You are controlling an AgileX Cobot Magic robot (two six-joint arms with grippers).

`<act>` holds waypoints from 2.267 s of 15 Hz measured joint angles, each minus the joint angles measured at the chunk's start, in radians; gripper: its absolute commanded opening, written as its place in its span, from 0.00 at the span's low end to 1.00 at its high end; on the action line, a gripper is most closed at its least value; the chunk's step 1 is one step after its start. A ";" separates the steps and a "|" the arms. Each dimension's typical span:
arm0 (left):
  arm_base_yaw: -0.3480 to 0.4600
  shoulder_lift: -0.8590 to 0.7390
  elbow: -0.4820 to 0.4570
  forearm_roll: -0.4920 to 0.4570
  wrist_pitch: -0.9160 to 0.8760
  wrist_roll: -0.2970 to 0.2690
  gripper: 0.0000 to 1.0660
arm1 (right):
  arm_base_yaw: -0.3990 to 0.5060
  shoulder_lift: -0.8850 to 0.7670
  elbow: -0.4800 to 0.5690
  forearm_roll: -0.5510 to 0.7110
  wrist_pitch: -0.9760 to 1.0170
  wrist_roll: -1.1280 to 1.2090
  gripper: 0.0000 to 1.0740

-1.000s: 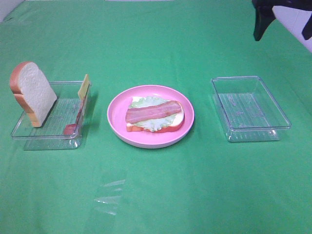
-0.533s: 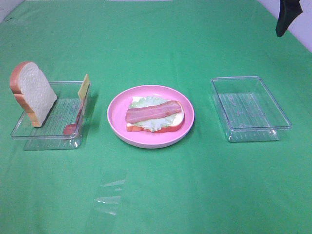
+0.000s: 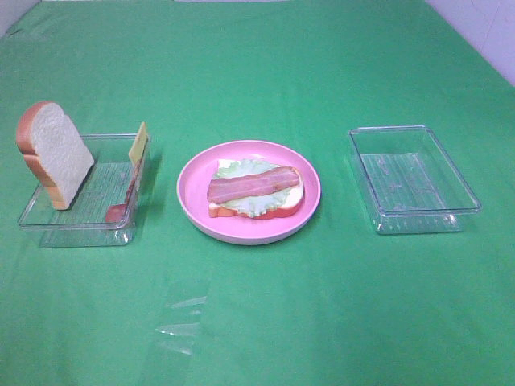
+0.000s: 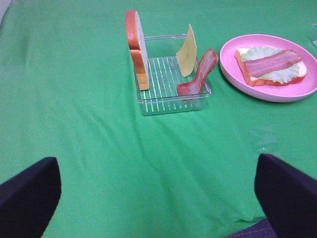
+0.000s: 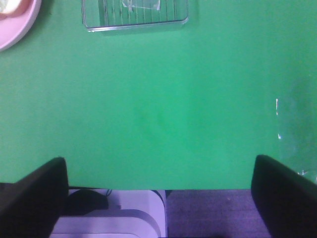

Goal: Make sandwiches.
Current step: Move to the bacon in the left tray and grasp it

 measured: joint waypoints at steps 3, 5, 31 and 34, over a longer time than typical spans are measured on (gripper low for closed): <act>0.000 0.000 0.000 0.000 0.000 0.000 0.92 | 0.000 -0.330 0.169 0.000 -0.028 0.001 0.89; 0.000 0.000 0.000 0.000 0.000 0.000 0.92 | 0.000 -0.492 0.235 0.000 -0.029 0.001 0.89; 0.000 0.000 0.000 0.039 0.000 -0.062 0.92 | 0.000 -1.034 0.528 -0.020 -0.100 -0.061 0.88; 0.000 0.000 0.000 0.044 0.000 -0.075 0.92 | 0.000 -1.034 0.528 -0.020 -0.100 -0.061 0.88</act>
